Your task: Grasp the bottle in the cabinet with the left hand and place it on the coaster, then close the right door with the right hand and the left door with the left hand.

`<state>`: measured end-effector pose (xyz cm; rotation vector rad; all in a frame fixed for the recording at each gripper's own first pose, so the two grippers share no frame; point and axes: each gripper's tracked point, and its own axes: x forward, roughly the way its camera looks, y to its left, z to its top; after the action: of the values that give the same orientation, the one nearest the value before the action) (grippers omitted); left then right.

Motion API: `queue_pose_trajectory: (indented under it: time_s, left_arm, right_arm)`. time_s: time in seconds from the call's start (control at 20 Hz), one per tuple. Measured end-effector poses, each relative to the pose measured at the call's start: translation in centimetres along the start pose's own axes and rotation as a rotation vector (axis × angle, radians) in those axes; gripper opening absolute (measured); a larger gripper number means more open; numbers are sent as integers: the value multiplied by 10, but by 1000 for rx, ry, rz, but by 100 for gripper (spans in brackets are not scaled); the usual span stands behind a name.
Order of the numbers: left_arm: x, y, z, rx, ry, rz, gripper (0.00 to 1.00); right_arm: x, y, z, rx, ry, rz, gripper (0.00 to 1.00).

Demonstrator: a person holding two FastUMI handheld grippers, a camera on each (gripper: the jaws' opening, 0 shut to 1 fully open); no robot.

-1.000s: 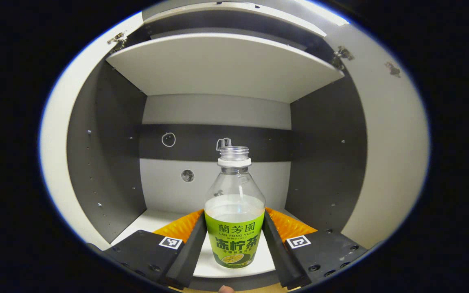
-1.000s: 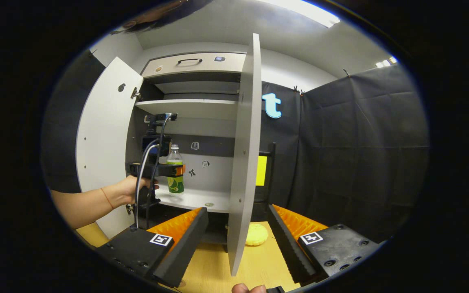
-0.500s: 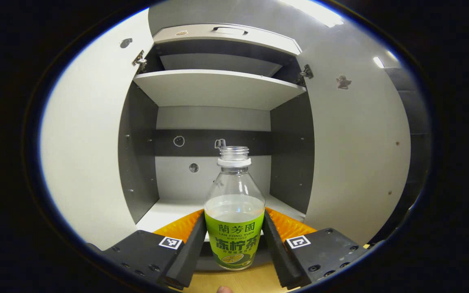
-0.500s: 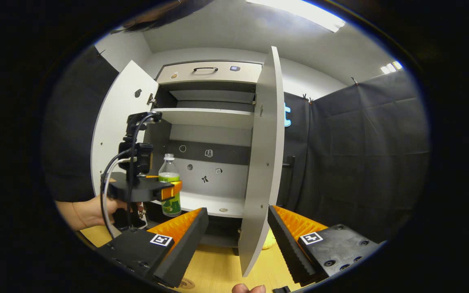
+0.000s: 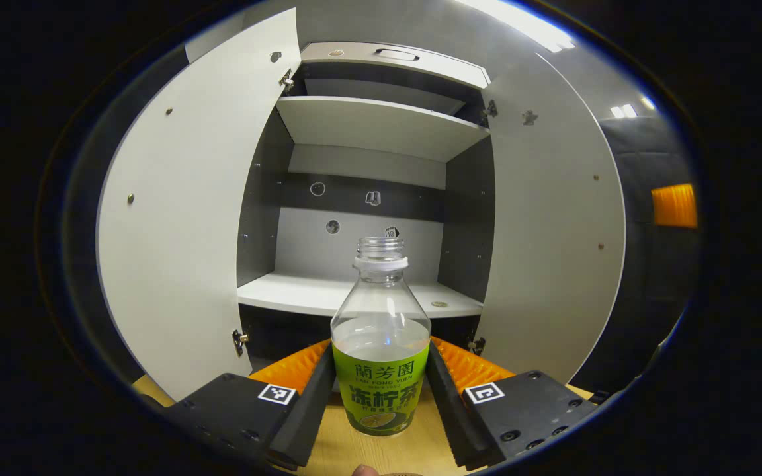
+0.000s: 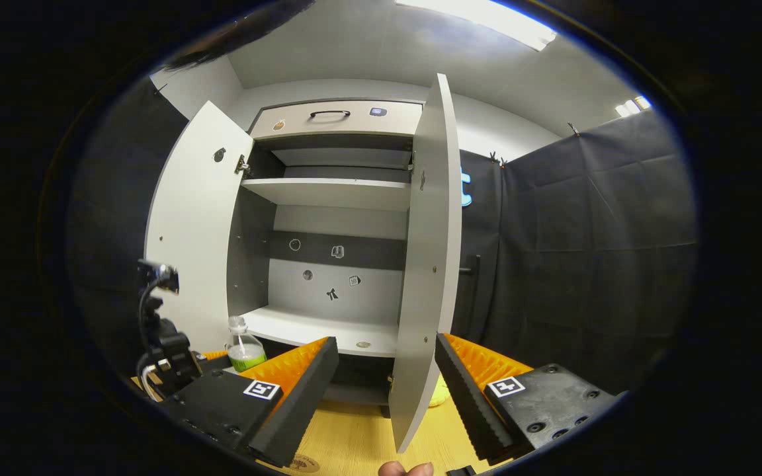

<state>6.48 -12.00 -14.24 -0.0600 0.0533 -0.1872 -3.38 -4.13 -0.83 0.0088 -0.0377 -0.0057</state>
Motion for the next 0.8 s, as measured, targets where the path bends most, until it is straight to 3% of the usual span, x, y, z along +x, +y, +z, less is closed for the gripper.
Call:
queue_pose_trajectory:
  time_s: [0.15,0.5,0.8]
  left_arm:
    - [-16,-20,-42,46,19,-16,78]
    - [-46,-59,-114,11,63,-90,78]
    - [-67,-60,-171,0,111,-116,78]
  right_arm:
    - [1,-1,6,-22,-38,7,98]
    - [1,1,1,-29,-29,21,97]
    - [2,2,0,-55,-35,32,97]
